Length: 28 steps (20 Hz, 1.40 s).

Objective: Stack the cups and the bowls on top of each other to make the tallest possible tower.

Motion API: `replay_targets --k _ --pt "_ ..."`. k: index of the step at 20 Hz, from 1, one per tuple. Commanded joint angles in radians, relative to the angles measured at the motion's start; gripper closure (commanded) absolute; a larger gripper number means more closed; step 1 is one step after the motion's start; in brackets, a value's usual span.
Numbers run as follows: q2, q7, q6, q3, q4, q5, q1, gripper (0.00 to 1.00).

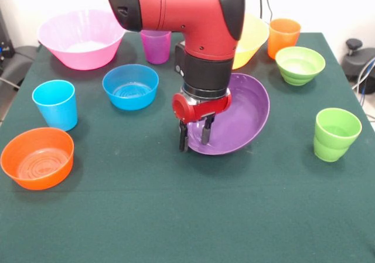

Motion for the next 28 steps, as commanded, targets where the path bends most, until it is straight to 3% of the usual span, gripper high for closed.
replay_targets --k 1,17,24,28 --pt "0.052 0.036 -0.014 -0.01 -0.036 -0.078 0.023 1.0" --pt "0.018 0.028 0.006 0.002 0.021 -0.054 0.01 1.0" --pt "-0.157 -0.095 0.137 0.118 0.191 0.017 -0.103 1.0" --pt "-0.221 -0.121 0.187 0.155 0.24 0.037 -0.136 1.0"
